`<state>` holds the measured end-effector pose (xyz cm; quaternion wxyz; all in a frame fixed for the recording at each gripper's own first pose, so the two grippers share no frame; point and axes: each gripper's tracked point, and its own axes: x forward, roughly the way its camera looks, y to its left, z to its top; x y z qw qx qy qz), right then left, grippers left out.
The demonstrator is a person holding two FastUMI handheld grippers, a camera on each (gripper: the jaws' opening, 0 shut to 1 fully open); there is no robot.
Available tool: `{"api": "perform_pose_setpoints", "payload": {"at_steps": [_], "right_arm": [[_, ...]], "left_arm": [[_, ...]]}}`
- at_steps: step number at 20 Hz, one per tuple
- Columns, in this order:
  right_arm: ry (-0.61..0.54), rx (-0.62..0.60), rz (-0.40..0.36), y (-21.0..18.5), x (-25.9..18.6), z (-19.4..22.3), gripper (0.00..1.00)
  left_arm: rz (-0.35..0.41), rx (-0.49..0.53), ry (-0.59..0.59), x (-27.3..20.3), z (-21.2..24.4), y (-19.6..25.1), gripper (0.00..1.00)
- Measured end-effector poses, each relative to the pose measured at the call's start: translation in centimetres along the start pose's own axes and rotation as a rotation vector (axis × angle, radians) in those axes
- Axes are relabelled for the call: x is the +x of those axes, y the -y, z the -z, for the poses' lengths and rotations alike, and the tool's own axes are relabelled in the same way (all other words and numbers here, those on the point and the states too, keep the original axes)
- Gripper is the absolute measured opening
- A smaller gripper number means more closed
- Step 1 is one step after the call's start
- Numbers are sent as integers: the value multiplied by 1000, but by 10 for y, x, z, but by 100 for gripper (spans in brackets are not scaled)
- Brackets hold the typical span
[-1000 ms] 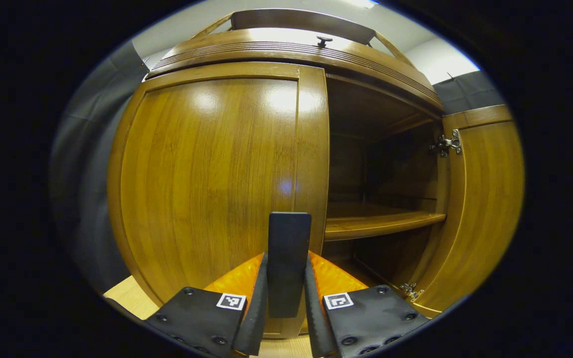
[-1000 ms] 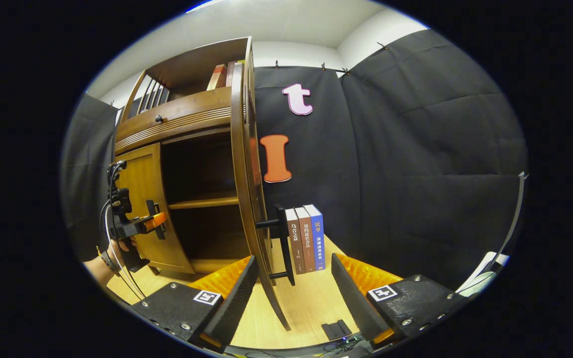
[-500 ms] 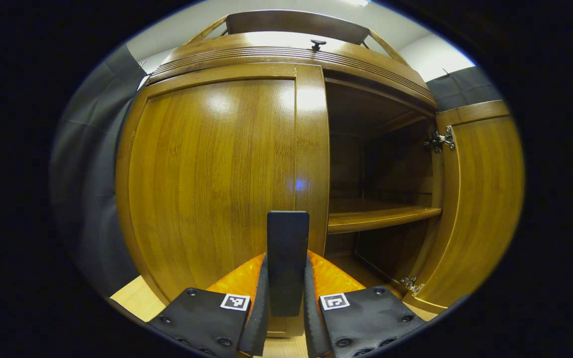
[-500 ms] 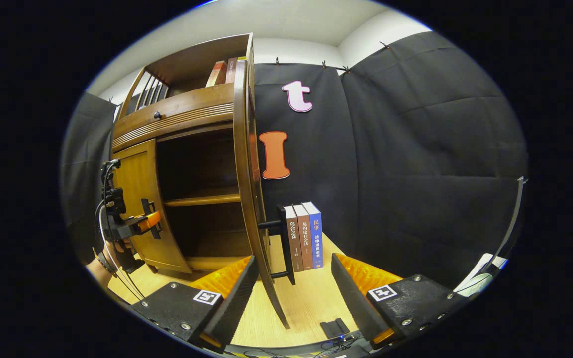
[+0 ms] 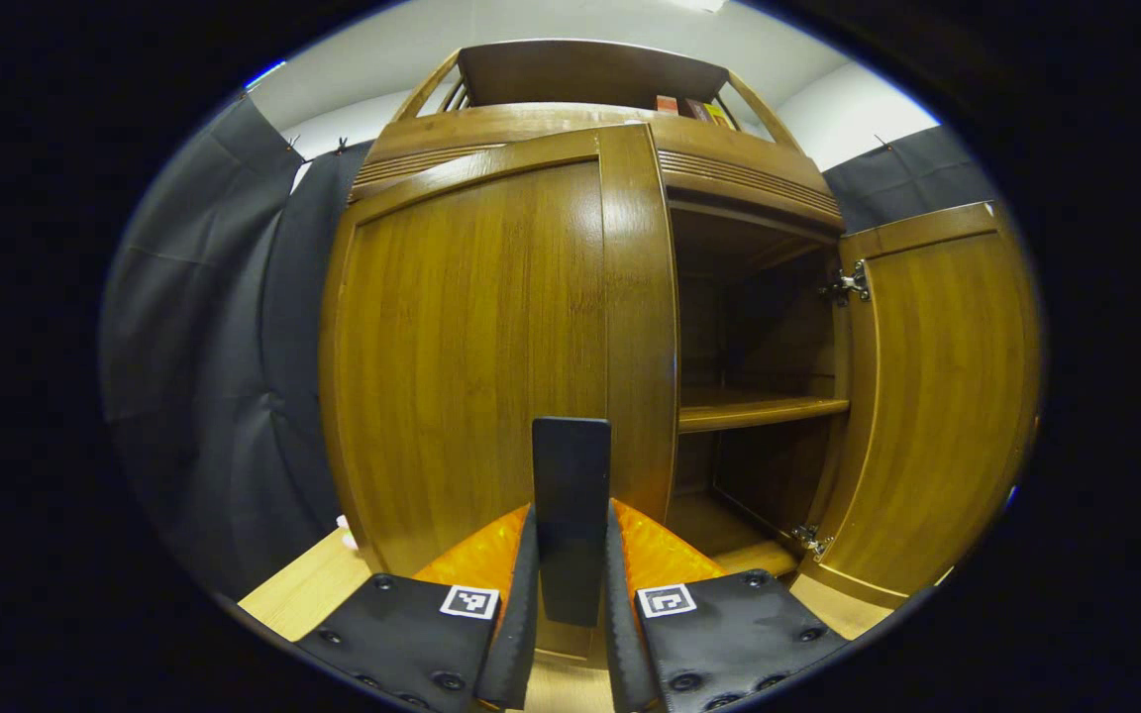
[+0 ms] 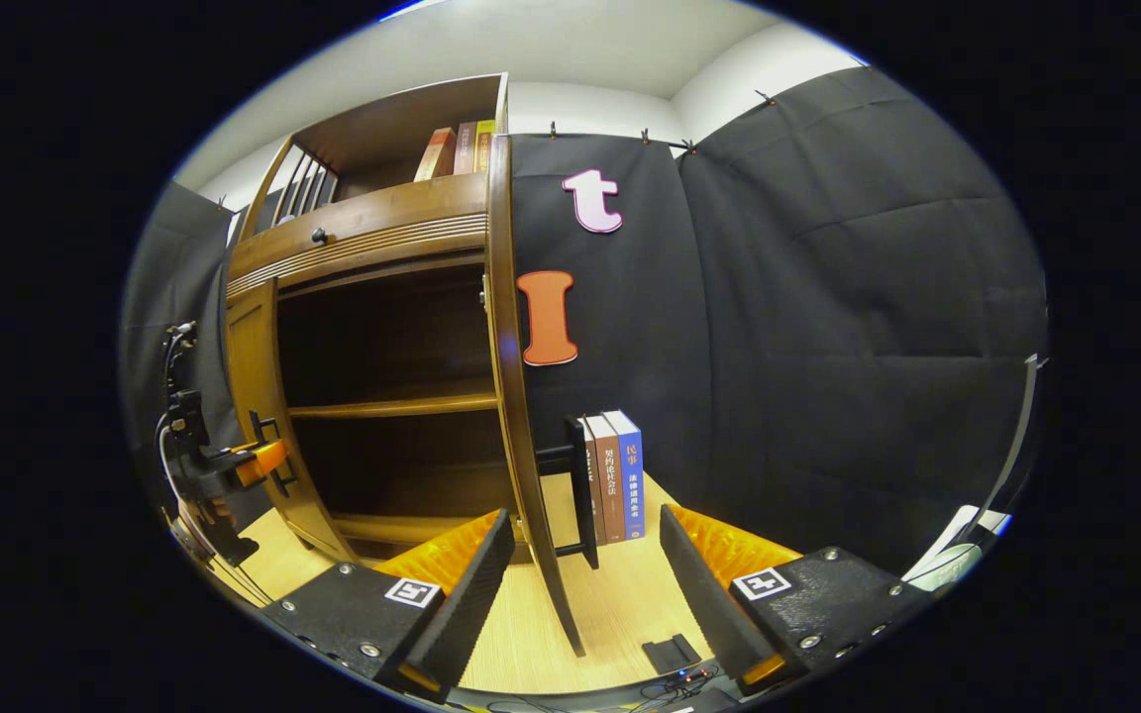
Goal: Open the right door of the double-door shoe cabinet with the right hand, and open the left door with the left hand.
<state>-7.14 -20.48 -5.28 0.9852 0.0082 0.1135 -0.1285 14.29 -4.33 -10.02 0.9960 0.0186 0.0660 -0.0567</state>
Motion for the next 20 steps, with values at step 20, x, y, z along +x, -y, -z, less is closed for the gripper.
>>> {"api": "perform_pose_setpoints", "payload": {"at_steps": [20], "right_arm": [[56, -35, -83, -45, -25, -30, 92]], "left_arm": [[-231, 5, 53, -141, -29, -178, 27]]}}
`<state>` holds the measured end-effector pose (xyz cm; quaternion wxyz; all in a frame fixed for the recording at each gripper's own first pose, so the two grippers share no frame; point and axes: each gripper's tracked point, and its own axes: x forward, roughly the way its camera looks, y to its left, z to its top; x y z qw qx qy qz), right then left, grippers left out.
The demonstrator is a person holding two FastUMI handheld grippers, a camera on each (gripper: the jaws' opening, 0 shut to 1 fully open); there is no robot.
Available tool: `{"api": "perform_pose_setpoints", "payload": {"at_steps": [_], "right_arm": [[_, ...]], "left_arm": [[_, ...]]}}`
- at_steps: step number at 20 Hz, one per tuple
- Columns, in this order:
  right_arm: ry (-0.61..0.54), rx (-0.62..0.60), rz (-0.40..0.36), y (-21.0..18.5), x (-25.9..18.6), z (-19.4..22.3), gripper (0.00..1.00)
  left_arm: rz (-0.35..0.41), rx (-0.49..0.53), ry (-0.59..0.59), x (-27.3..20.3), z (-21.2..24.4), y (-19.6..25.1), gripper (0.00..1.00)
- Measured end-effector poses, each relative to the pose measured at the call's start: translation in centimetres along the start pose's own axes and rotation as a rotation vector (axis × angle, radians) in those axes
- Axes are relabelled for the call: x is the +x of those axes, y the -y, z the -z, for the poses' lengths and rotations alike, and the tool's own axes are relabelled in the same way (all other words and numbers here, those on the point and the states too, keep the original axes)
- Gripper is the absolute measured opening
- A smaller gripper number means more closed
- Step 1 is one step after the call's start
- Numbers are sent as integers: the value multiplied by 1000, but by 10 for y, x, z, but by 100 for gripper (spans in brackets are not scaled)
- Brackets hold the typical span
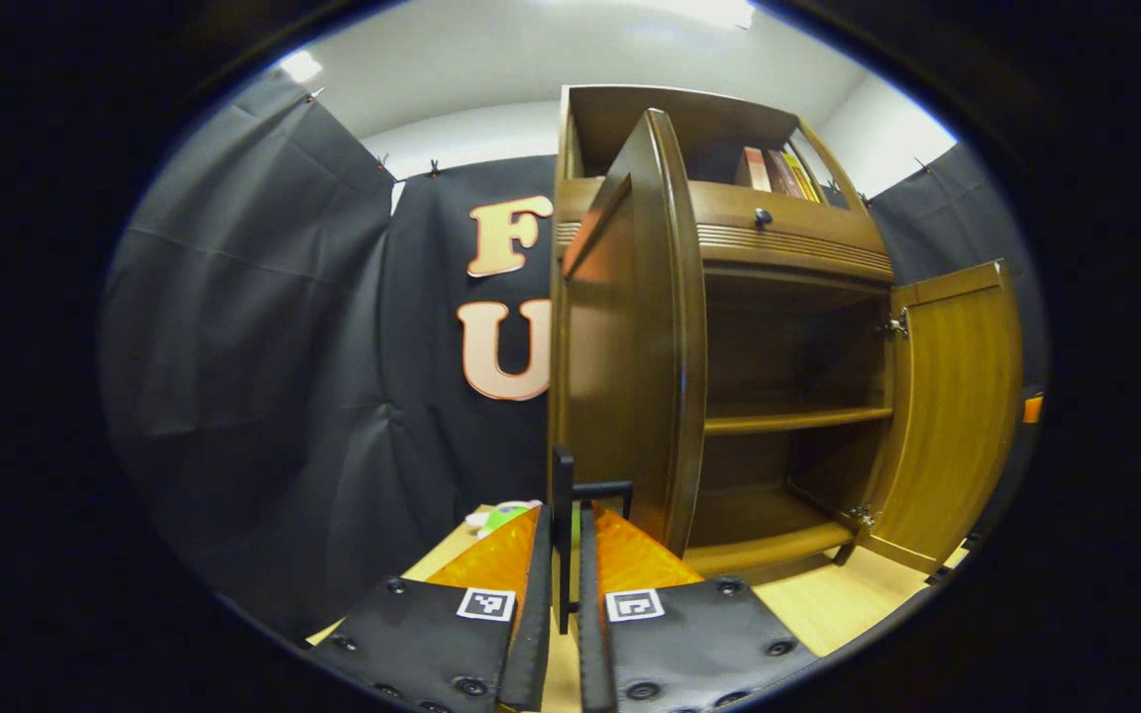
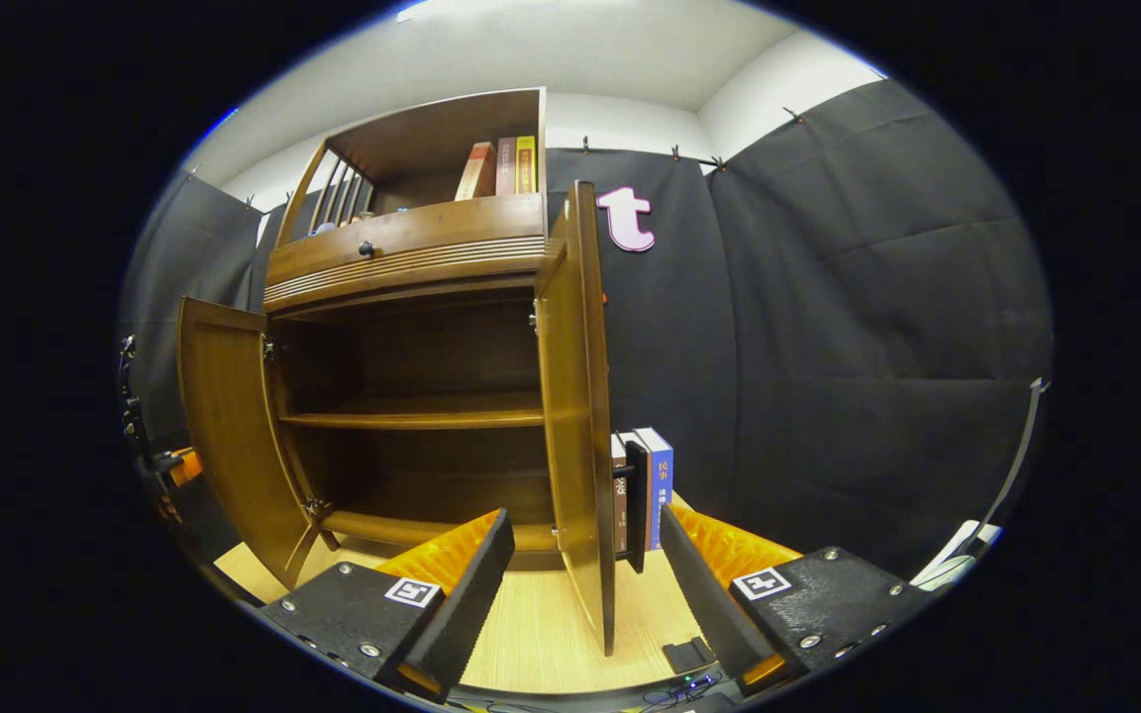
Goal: Open the right door of the double-door shoe cabinet with the right hand, and open the left door with the left hand.
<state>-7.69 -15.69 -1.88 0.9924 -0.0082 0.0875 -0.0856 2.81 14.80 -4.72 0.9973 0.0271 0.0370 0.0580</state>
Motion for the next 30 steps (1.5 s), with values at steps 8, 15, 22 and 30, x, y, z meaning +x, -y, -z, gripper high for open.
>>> {"api": "perform_pose_setpoints", "payload": {"at_steps": [8, 15, 22, 30], "right_arm": [[8, -15, -7, -14, 1, -3, 92], [26, -25, 20, -24, -7, -15, 80], [46, -17, 4, -39, -2, -13, 92], [51, -25, -95, -59, 17, -13, 100]], "left_arm": [[148, 53, -24, 1, 4, -47, 10], [221, 46, -21, 5, 7, -82, 17], [98, 155, -84, -58, 24, -95, 11], [-12, -51, 8, -91, -36, -17, 8]]}}
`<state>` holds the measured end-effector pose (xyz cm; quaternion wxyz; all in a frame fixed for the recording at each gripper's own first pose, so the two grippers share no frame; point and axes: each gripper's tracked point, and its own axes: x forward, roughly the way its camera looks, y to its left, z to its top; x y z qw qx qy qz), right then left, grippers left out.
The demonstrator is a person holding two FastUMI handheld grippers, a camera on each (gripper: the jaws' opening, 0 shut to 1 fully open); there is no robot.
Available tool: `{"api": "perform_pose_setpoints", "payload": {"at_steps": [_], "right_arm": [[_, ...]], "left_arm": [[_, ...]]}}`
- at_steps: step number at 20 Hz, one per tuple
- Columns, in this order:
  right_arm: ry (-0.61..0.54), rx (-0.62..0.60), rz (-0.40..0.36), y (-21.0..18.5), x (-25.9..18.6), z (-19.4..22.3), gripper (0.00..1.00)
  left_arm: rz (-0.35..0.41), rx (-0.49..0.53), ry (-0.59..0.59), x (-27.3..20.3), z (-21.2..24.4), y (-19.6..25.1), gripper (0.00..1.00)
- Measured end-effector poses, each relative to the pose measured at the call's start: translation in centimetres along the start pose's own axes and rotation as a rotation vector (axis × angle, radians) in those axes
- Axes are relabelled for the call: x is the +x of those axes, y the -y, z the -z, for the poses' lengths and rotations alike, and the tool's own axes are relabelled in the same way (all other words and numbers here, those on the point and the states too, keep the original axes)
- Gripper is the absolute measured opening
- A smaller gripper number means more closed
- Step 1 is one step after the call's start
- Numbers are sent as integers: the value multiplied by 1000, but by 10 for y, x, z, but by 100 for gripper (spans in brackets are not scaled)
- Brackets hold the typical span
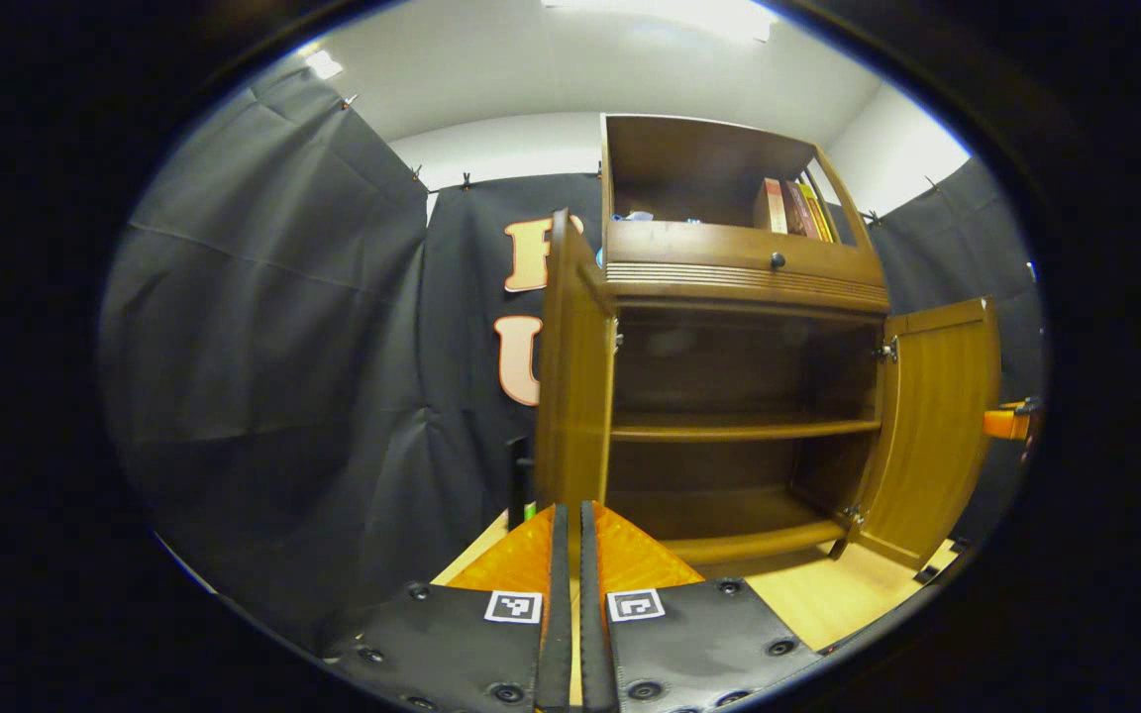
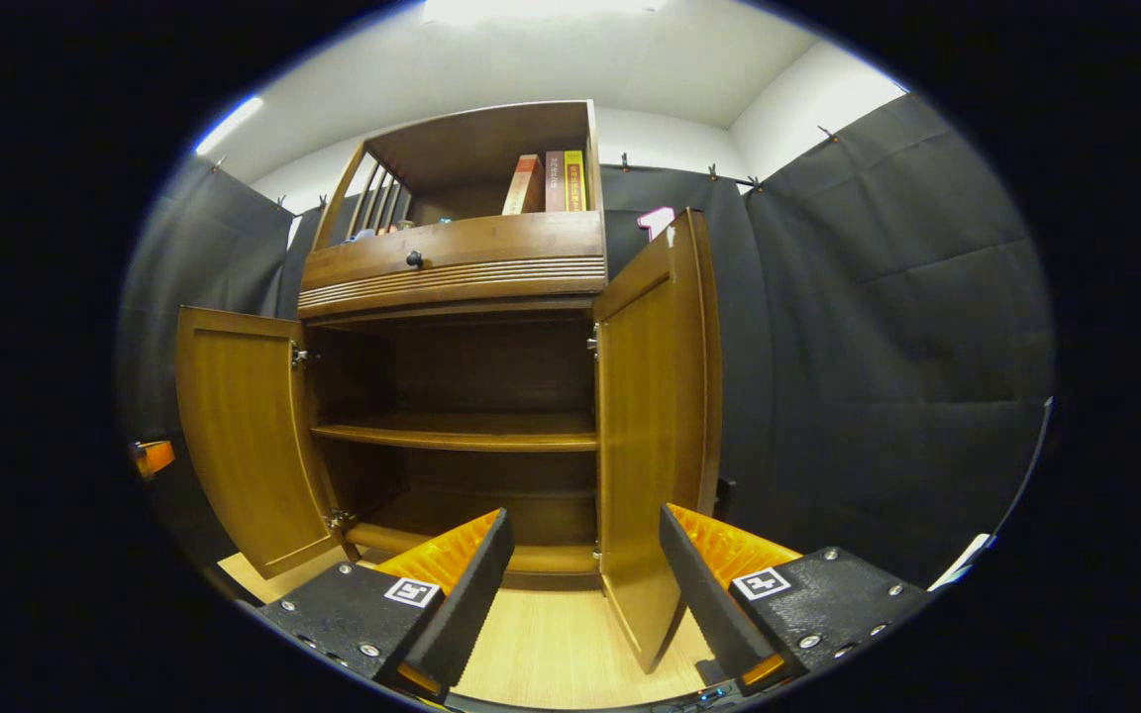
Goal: Open the right door of the double-door shoe cabinet with the right hand, and open the left door with the left hand.
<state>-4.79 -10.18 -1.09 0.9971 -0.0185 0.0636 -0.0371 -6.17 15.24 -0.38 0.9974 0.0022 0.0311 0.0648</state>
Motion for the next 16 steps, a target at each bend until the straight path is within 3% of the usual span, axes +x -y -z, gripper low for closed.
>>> {"api": "perform_pose_setpoints", "payload": {"at_steps": [1, 2, 4, 6, 7, 8, 9, 11, 12, 16], "right_arm": [[-1, -7, -5, 0, 1, 3, 100], [2, -16, -7, 0, 1, 4, 80], [23, -16, -17, -2, -1, 7, 100], [15, -10, -25, -4, -1, 18, 100], [5, -8, -36, -6, 0, 22, 92], [-3, -11, -43, -7, 1, 26, 92], [-11, -18, -45, -6, 3, 29, 100], [-19, -33, -44, -4, 6, 32, 100], [-18, -31, -51, -5, 7, 33, 92], [-14, -23, -62, -7, 15, 35, 92]], "left_arm": [[0, -4, 2, 6, -3, 13, 8], [-1, -6, -6, 13, -2, 25, 11], [12, -23, 0, 22, -3, 47, 16], [14, -45, -13, 31, 5, 63, 21], [7, -46, -20, 34, 7, 67, 25], [5, -45, -28, 38, 10, 71, 32], [-3, -39, -35, 41, 14, 74, 39], [-3, -21, -40, 41, 16, 78, 54], [-2, -9, -40, 43, 18, 81, 60], [-24, 16, -34, 44, 23, 88, 78]]}}
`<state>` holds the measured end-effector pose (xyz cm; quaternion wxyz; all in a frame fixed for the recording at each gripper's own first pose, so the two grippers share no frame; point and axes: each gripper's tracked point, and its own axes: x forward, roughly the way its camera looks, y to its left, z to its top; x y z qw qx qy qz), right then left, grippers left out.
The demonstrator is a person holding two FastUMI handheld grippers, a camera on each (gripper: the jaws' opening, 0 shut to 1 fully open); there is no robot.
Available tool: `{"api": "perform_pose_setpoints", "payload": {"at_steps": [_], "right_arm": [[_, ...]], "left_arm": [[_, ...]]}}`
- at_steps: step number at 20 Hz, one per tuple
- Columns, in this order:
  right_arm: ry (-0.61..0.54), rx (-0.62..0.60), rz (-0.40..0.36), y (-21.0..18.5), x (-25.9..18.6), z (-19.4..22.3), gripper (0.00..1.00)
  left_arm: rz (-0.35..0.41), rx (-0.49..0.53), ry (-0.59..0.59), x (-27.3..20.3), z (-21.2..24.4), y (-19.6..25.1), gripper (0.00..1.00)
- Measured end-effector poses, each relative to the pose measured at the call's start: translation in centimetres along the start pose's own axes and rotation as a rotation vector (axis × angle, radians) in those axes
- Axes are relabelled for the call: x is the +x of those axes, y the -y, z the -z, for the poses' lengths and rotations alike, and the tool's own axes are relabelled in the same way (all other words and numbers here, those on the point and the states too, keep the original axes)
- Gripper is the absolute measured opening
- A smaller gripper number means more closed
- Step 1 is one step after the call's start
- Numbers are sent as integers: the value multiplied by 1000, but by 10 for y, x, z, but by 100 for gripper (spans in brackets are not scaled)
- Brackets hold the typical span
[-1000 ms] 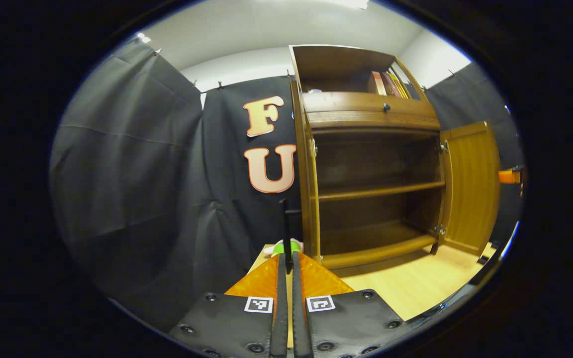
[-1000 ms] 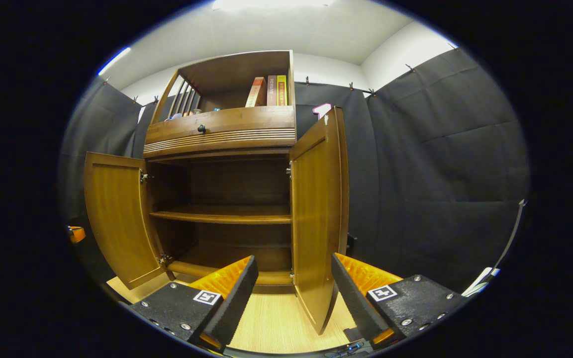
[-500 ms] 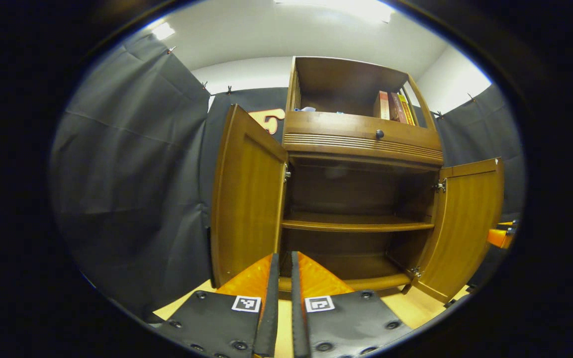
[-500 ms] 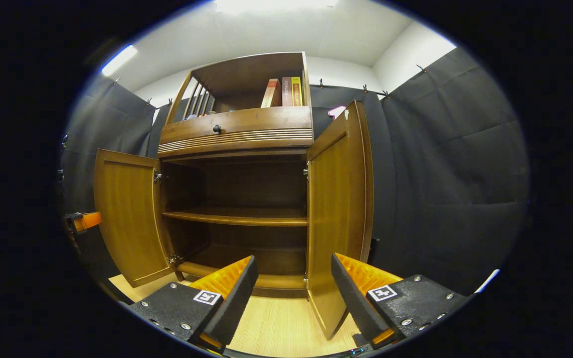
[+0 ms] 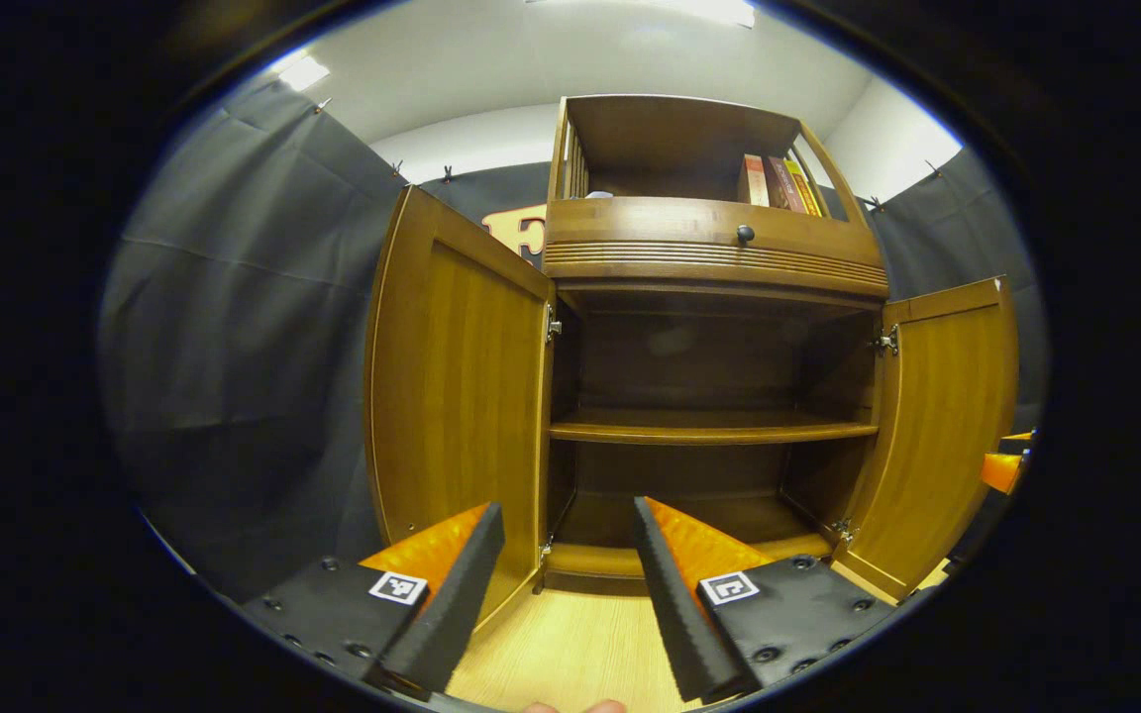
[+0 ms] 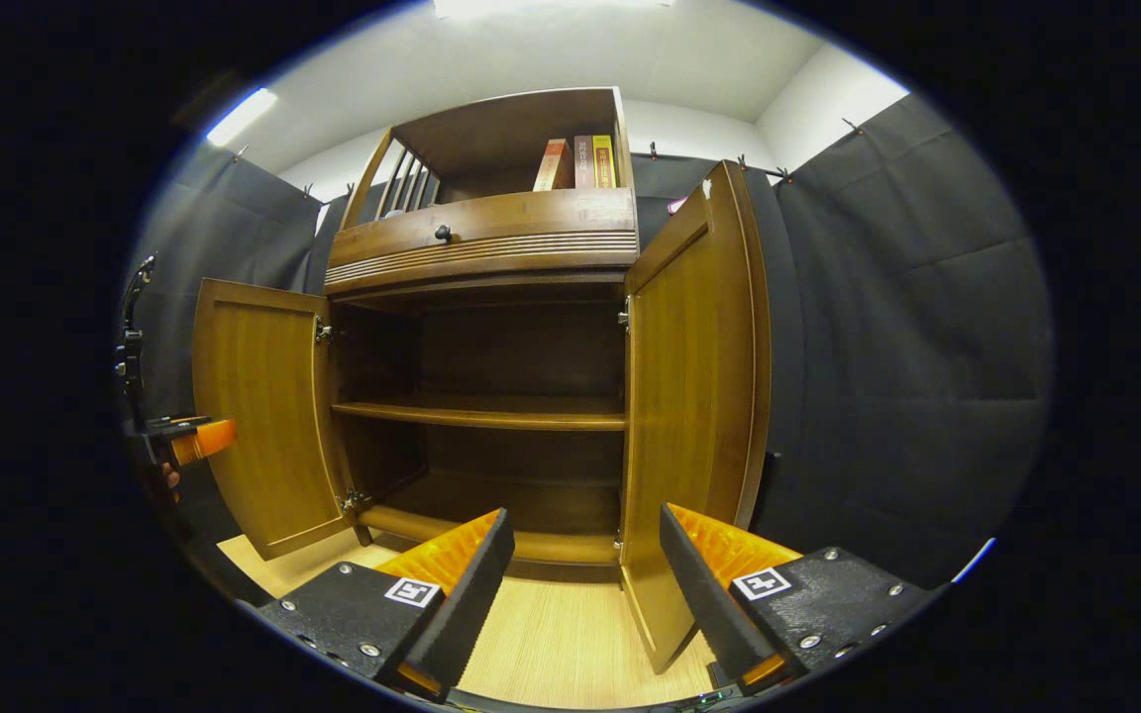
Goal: Open the right door of the double-door shoe cabinet with the right hand, and open the left door with the left hand.
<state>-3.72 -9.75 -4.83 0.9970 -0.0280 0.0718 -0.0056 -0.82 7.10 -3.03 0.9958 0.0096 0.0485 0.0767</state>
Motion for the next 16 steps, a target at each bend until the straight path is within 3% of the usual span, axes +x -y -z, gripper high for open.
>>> {"api": "perform_pose_setpoints", "payload": {"at_steps": [1, 2, 5, 6, 7, 11, 12, 16], "right_arm": [[3, 5, -5, -1, 2, 0, 96], [5, 13, -9, -2, 4, -1, 92], [2, 18, -13, -3, 8, 3, 92], [-1, 15, -12, -3, 9, 6, 80], [-2, 14, -14, -4, 11, 8, 92], [-3, 16, -24, -8, 15, 11, 92], [-3, 16, -23, -8, 16, 12, 100], [-4, 25, -23, -9, 19, 12, 100]], "left_arm": [[0, 1, -8, 1, 2, 3, 83], [3, 1, -15, 0, 4, 4, 87], [16, -20, -24, 2, 7, 8, 95], [18, -27, -26, 3, 7, 8, 95], [15, -27, -24, 3, 6, 6, 95], [4, -6, -6, 6, 1, 3, 94], [7, -5, -2, 7, 0, 4, 94], [22, 13, 7, 10, -2, 8, 94]]}}
